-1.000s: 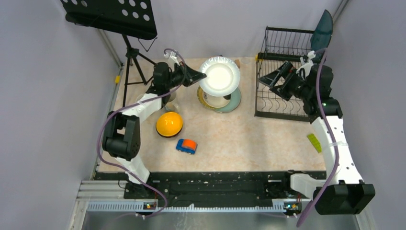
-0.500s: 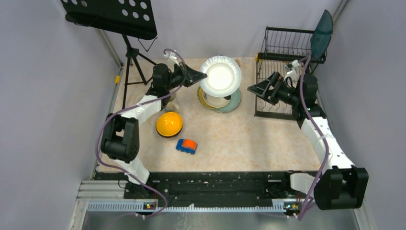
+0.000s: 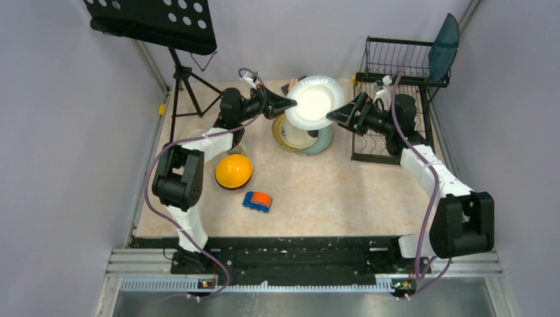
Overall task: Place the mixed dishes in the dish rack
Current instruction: Insert the plate into the dish rack.
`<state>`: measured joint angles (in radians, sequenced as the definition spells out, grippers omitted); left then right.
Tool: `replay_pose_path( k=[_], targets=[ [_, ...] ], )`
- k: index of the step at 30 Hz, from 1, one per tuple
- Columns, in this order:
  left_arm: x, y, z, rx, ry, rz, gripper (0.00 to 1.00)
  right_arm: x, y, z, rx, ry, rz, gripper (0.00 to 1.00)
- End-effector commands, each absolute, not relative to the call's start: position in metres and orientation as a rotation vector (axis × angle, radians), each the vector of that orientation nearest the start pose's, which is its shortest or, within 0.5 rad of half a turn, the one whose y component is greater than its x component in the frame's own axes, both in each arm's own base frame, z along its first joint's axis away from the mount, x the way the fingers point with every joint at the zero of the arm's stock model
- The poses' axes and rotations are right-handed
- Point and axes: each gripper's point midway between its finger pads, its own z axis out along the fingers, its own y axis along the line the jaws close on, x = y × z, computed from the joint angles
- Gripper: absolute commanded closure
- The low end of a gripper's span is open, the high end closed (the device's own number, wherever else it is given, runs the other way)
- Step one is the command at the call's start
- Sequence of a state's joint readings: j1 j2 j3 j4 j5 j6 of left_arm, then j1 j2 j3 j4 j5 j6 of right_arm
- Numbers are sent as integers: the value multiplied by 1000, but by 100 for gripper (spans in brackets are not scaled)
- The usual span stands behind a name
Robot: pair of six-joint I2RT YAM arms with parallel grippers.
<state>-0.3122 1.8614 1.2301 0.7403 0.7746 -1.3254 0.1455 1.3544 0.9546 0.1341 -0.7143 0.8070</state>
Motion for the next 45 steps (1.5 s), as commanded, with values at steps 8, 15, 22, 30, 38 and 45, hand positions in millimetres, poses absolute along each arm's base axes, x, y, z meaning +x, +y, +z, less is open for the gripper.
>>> replay_pose_path(
  k=[8,15,22,30,38,45],
  targets=[
    [400,-305,359,15,1593,-2004,100,380,227,313,66,1778,1433,2],
    [397,-311,355,30,1613,-1990,100,381,238,319,62,1754,1466,11],
    [394,-309,344,9,1639,-1964,100,377,236,331,38,1714,1450,16],
    [395,-309,343,9,1648,-1942,100,367,233,344,60,1652,1491,25],
    [398,-309,339,-4,1664,-1919,100,366,233,343,66,1664,1491,37],
    [398,-308,341,-2,1658,-1919,100,361,231,340,71,1676,1488,25]
  ],
)
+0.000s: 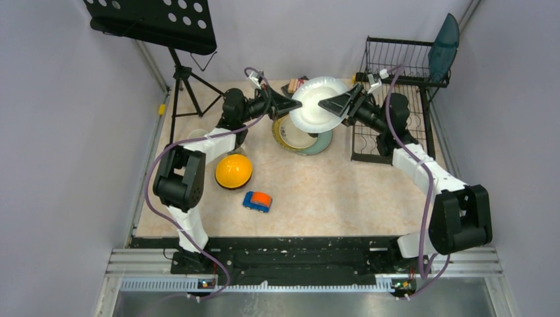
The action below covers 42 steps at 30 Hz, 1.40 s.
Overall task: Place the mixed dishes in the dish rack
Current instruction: Insert the plate into the dish rack.
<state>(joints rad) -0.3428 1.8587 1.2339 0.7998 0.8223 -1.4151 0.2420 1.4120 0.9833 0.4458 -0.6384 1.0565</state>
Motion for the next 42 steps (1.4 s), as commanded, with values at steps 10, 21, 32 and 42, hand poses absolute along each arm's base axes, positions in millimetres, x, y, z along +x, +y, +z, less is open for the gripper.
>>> replay_pose_path(
  k=[10,21,32,42],
  targets=[
    [399,-308,338,-1,1666,-1920,100,359,231,343,78,1665,1505,43],
    [401,-310,330,-2,1677,-1924,100,363,228,348,15,1709,1390,69],
    [403,-309,326,-11,1684,-1923,100,359,232,354,-31,1706,1407,31],
    [406,-296,329,-51,1644,-1909,100,353,229,345,42,1702,1448,31]
  ],
)
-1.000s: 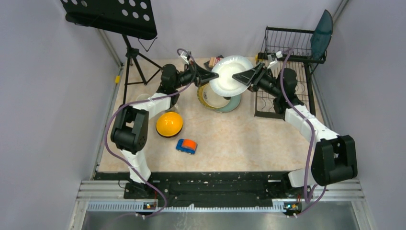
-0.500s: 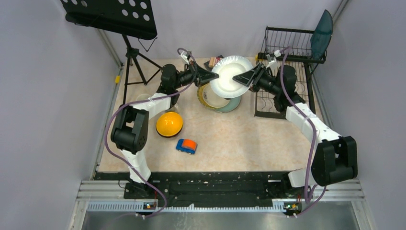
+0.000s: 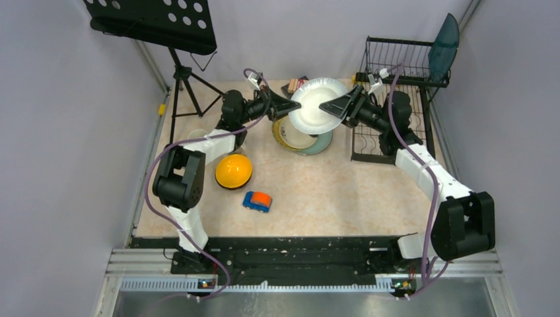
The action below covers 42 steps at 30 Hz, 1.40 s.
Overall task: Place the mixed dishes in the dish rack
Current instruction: Insert the plate into the dish rack.
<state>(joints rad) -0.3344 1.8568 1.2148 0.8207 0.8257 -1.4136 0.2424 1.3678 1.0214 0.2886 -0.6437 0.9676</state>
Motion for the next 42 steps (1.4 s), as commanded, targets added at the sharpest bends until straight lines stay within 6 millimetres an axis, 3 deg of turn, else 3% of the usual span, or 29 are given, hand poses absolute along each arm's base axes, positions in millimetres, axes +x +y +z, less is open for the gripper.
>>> replay_pose_path(
  k=[1,6,9,12,18,27,31,32,34,42],
  targets=[
    [406,-296,330,-48,1641,-1913,100,352,231,346,31,1698,1461,33],
    [406,-294,329,-61,1629,-1933,100,344,234,357,-11,1657,1523,45],
    [407,-294,329,-67,1628,-1934,100,340,234,362,-27,1649,1527,29],
    [407,-294,329,-65,1628,-1934,100,339,233,361,-14,1651,1516,30],
    [406,-293,329,-64,1626,-1934,100,341,233,358,-6,1658,1513,53],
    [407,-294,326,-47,1633,-1928,100,348,229,356,-17,1693,1420,73],
    [407,-298,322,-27,1654,-1924,82,356,225,351,-9,1732,1349,76],
    [407,-299,321,-23,1661,-1920,79,357,224,351,-8,1739,1335,82],
    [408,-302,320,-9,1672,-1914,76,359,224,349,-9,1748,1320,93],
    [409,-306,310,-1,1712,-1905,67,368,220,343,13,1781,1264,94]
  ],
)
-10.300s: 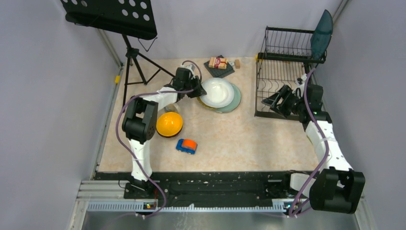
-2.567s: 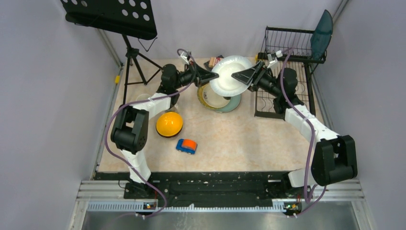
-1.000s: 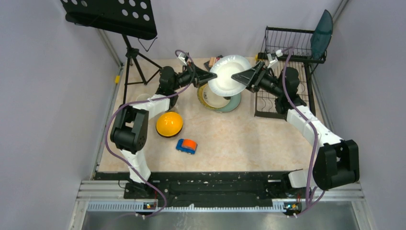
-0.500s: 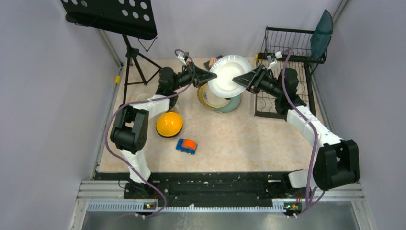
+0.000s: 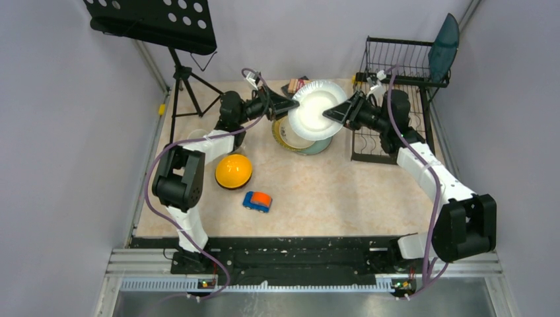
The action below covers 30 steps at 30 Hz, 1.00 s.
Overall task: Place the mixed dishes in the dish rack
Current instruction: Insert the plate into the dish rack.
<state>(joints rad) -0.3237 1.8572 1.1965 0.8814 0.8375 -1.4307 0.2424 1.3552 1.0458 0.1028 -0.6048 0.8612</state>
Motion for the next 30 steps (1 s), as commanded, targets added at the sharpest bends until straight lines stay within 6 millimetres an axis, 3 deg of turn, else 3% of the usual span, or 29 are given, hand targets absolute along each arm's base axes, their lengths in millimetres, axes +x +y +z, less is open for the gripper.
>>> replay_pose_path(
  k=[1,11,18,20,23,28,30],
  targets=[
    [409,-307,308,4,1723,-1896,66,369,219,341,14,1790,1251,94],
    [404,-316,295,109,1800,-1861,70,372,228,341,12,1786,1334,95],
    [400,-318,291,166,1816,-1849,100,371,235,342,-4,1783,1395,94],
    [400,-317,292,159,1803,-1859,100,369,236,342,-9,1779,1415,89],
    [402,-315,296,140,1778,-1876,100,365,238,339,-6,1786,1448,68],
    [404,-311,303,128,1735,-1917,100,360,237,332,9,1801,1453,53],
    [404,-310,306,121,1714,-1945,100,359,236,332,8,1800,1451,52]
  ],
)
